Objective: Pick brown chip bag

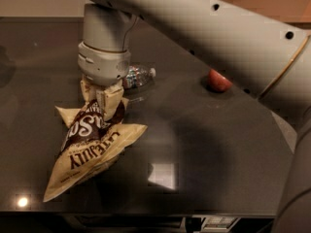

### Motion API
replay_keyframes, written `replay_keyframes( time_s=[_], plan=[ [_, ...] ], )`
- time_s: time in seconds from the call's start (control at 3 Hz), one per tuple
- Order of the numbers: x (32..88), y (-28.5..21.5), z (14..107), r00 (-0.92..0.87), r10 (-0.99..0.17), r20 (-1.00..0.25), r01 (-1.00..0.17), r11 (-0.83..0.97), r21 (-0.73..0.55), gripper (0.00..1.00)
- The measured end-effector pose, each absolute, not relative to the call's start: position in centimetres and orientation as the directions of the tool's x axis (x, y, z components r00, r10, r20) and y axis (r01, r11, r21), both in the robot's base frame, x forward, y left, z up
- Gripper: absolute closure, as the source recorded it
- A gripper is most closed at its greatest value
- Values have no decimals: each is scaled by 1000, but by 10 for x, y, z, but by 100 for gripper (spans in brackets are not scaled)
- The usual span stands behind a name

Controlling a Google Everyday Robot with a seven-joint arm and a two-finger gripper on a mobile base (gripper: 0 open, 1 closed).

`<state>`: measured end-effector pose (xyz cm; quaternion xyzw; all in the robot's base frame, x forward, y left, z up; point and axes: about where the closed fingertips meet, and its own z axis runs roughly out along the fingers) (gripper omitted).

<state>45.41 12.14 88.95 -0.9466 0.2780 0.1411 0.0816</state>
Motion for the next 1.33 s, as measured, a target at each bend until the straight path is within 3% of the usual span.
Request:
replay_keyframes(
  time_s=[0.67, 1.33],
  plan=[
    [487, 116, 960, 830, -424, -361, -525, -813, -251, 100],
    [511, 125, 1030, 870, -365, -332, -484, -766, -424, 100]
  ],
)
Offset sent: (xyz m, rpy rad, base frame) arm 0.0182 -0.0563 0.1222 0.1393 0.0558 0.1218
